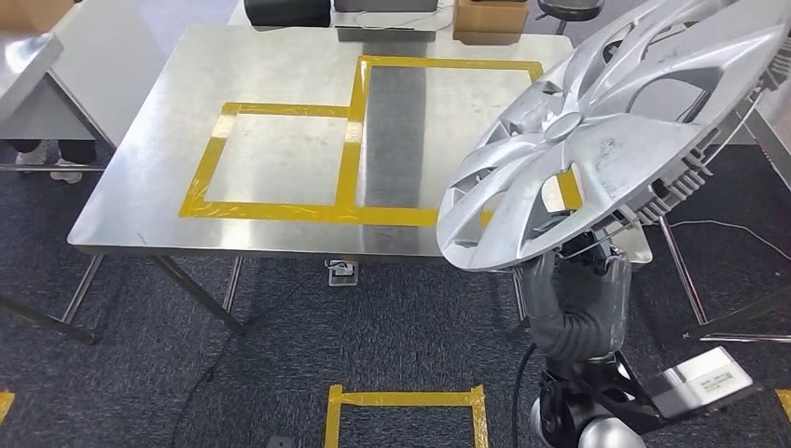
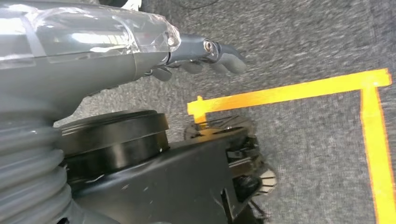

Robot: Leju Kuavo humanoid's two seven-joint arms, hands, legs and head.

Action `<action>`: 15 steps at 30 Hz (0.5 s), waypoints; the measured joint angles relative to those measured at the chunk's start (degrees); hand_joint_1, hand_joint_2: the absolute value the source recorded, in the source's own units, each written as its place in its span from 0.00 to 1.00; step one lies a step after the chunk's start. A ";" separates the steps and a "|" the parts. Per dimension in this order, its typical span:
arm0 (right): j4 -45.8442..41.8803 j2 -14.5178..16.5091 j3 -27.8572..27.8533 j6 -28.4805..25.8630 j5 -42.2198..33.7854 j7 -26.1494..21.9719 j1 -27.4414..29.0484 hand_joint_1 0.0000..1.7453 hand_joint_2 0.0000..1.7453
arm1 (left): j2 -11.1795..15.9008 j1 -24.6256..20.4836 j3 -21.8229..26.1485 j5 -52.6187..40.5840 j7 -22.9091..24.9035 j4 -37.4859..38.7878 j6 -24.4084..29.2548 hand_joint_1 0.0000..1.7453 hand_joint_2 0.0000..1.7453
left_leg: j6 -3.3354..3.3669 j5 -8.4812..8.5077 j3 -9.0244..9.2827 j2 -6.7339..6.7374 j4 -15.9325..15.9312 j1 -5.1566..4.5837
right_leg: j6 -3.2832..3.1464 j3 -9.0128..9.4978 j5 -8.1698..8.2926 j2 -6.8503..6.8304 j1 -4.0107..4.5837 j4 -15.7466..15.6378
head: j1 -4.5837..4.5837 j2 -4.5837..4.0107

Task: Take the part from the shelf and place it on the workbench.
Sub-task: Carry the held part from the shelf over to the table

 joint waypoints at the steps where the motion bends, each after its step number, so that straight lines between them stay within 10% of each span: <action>1: 0.01 0.01 0.00 0.00 0.01 -0.01 -0.01 1.00 1.00 | 0.04 0.02 0.01 -0.02 -0.01 0.00 0.00 0.00 1.00 | -0.18 -1.30 -2.20 -0.10 3.54 0.07 | -0.07 0.28 -0.17 -0.01 -0.02 -0.10 | -0.32 0.00; 4: 0.10 0.03 0.01 0.00 -0.02 -0.02 0.03 1.00 1.00 | 0.11 0.25 0.00 -0.03 -0.01 -0.01 0.00 0.00 1.00 | -0.66 -0.33 -6.64 -0.11 8.43 0.17 | -0.01 1.34 -1.10 0.05 -0.05 -0.04 | -1.03 0.00; 8: 0.26 0.07 0.01 0.05 -0.03 -0.03 -0.10 1.00 1.00 | 0.28 0.23 0.01 -0.11 -0.10 -0.01 0.00 0.00 1.00 | -0.38 7.54 -2.24 0.30 -3.22 0.18 | 0.98 3.04 -3.01 0.13 0.05 0.57 | -2.15 0.00; 12: 0.38 0.08 0.00 0.25 -0.07 -0.04 -0.32 1.00 1.00 | 0.37 0.29 0.01 -0.08 -0.16 0.00 0.00 0.00 1.00 | 1.28 6.64 -1.08 0.28 -5.11 0.01 | 2.02 3.26 -4.02 0.08 0.03 1.00 | -2.04 0.00; 15: 0.39 0.08 0.00 0.33 -0.10 -0.03 -0.34 1.00 1.00 | 0.36 0.26 0.01 -0.05 -0.18 -0.01 0.00 0.00 1.00 | 2.32 6.11 -0.18 0.25 -5.31 0.21 | 2.83 1.04 -7.09 -0.01 -0.09 7.17 | -1.44 0.00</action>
